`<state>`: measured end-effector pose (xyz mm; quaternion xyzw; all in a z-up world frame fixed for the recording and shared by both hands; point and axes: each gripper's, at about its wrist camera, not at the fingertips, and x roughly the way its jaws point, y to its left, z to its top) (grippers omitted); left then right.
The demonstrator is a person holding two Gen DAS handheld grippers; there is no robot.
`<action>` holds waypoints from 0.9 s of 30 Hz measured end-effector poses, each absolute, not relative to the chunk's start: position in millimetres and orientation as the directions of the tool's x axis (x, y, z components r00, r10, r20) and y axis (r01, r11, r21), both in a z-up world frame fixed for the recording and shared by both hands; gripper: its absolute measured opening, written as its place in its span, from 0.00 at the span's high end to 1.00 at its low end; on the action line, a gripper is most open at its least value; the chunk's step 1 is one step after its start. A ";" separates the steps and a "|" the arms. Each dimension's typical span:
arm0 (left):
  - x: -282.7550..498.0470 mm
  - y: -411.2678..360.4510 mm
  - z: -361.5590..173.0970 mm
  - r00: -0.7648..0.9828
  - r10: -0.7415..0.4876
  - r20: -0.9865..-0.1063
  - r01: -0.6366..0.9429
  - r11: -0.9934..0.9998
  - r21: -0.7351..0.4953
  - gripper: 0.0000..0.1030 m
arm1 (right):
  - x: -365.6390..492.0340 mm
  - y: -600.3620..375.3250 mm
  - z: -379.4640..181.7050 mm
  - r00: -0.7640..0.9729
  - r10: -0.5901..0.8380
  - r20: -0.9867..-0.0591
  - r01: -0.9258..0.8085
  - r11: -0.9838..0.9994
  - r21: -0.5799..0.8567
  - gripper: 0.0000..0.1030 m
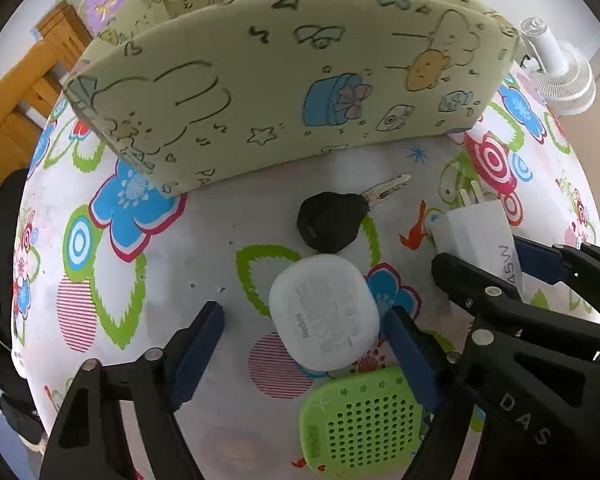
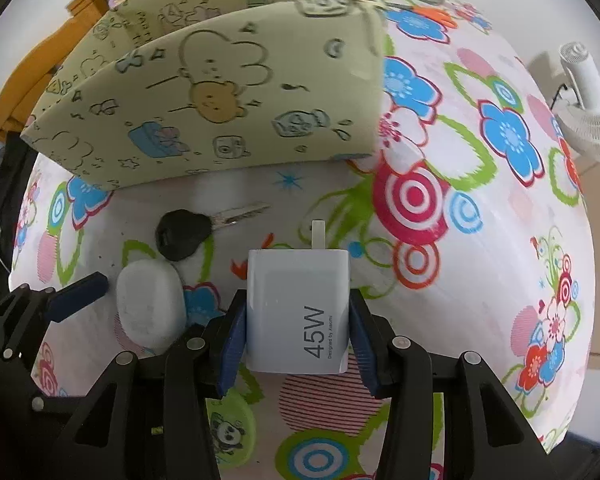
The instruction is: Organize rigid objects
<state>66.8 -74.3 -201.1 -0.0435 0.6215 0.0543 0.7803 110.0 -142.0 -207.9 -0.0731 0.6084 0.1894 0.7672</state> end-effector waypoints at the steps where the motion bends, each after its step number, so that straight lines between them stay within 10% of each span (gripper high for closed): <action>1: 67.2 -76.9 -200.7 0.226 0.028 -0.974 -0.127 0.992 0.000 0.24 | 110.5 -144.9 -207.7 0.188 0.202 -0.961 -0.375 0.919 0.119 0.51; 6: 64.5 -90.4 -197.0 0.242 0.018 -0.970 -0.080 0.997 -0.002 0.48 | 109.1 -151.1 -209.7 0.191 0.202 -0.960 -0.359 0.925 0.124 0.51; 27: 48.8 -77.2 -152.9 0.285 0.050 -0.957 -0.143 0.990 0.009 0.49 | 87.0 -180.8 -166.3 0.240 0.228 -0.944 -0.346 0.928 0.137 0.51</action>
